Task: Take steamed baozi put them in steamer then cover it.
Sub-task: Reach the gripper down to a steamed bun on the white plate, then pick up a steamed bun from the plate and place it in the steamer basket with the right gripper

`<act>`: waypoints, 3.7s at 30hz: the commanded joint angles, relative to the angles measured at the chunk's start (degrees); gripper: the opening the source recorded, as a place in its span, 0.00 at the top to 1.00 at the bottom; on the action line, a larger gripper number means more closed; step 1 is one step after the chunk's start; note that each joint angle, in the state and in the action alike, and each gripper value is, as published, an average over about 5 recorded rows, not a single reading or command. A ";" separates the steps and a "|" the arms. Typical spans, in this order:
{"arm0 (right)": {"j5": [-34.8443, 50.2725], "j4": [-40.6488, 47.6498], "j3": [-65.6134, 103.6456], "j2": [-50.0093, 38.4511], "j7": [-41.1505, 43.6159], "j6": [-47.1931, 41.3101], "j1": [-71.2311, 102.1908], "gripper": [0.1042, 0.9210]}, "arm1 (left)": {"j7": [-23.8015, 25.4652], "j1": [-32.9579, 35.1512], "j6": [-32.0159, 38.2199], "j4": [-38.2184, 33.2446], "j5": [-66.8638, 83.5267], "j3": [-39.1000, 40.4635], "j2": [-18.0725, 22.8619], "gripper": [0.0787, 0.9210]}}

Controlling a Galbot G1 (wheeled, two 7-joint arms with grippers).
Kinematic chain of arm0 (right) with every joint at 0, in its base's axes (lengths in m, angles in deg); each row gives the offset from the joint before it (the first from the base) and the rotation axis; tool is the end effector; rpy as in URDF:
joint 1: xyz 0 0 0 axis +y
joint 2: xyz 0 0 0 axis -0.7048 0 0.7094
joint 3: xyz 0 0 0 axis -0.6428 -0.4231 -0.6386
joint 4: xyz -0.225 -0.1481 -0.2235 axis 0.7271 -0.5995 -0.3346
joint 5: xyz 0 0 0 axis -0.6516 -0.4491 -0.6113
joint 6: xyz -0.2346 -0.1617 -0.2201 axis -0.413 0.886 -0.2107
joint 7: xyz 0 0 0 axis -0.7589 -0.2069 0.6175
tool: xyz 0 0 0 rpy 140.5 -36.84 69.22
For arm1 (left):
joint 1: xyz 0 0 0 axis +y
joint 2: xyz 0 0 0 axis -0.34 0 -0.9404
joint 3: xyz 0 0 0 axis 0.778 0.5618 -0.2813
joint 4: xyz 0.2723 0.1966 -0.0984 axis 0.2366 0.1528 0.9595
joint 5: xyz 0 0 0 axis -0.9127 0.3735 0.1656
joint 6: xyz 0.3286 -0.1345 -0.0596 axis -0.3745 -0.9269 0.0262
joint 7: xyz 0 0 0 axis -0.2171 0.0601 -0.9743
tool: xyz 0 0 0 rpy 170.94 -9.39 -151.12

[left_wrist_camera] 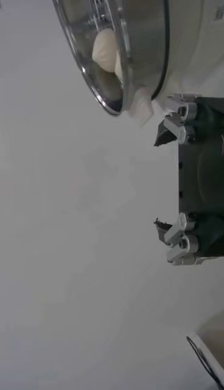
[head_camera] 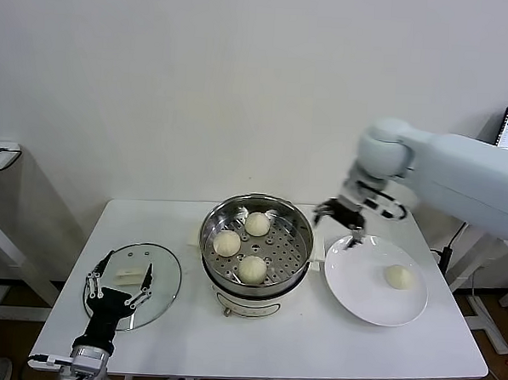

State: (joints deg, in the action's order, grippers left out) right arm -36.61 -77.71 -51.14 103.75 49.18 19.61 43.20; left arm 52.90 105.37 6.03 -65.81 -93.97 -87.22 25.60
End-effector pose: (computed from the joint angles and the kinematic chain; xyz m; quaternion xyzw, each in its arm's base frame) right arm 0.5325 -0.1031 -0.0448 0.6172 -0.3741 0.6367 0.2716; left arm 0.1600 0.0642 -0.2939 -0.0149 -0.9716 -0.2361 0.0023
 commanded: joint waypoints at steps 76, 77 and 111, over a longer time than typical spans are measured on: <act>-6.11 10.70 20.05 -5.35 -4.17 -19.39 21.52 0.30 | 0.13 -1.63 -0.10 1.75 -0.86 1.22 0.42 0.12; -3.90 8.28 17.70 -6.26 -4.00 -21.05 18.95 0.30 | 0.14 -1.70 -0.10 1.72 -0.84 1.27 0.40 0.12; 26.99 3.49 -13.74 27.70 -9.03 -38.45 -10.84 0.28 | 1.42 -2.35 0.36 1.75 1.68 -0.20 -1.44 0.12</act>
State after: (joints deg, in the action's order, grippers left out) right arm -11.34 -82.08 -64.27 119.36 40.55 -16.97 29.27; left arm 54.21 103.01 6.41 -64.38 -92.59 -86.84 24.31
